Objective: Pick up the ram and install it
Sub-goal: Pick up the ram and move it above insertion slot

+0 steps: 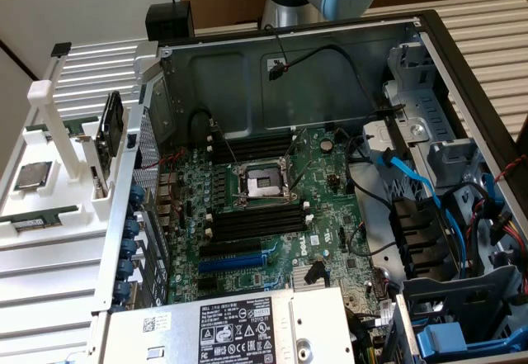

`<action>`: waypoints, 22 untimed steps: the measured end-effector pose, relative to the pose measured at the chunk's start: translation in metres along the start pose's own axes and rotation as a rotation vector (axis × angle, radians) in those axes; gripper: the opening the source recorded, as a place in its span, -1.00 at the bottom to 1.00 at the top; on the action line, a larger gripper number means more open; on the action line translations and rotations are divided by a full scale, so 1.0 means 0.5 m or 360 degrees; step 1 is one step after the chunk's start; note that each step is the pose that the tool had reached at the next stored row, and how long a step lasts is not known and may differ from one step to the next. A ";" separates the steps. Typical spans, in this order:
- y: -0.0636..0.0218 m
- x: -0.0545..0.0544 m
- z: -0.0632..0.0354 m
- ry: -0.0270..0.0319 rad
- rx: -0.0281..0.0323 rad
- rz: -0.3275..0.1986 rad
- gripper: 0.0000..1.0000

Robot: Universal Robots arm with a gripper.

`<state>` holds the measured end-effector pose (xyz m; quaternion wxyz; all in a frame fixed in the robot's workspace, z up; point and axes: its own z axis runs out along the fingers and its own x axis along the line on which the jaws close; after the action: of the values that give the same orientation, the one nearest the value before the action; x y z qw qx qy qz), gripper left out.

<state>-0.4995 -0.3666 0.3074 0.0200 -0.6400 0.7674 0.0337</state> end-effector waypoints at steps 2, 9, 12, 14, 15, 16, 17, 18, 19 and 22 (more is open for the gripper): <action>-0.006 0.001 0.007 0.00014 -0.00064 -0.0012 -0.35; -0.011 0.004 0.031 0.00047 -0.00251 -0.0020 -0.35; -0.014 0.017 0.041 0.00066 -0.00350 -0.0025 -0.35; -0.022 0.028 0.054 0.00076 -0.00399 -0.0032 -0.35; -0.032 0.030 0.059 0.00081 -0.00410 -0.0035 -0.35; -0.044 0.028 0.065 0.00081 -0.00424 -0.0039 -0.35; -0.053 0.028 0.071 0.00090 -0.00461 -0.0045 -0.35; -0.053 0.028 0.071 0.00093 -0.00472 -0.0046 -0.35; -0.053 0.028 0.071 0.00094 -0.00475 -0.0046 -0.35; -0.053 0.029 0.071 0.00092 -0.00473 -0.0046 -0.35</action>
<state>-0.4763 -0.3827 0.2701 0.0088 -0.6514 0.7575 0.0429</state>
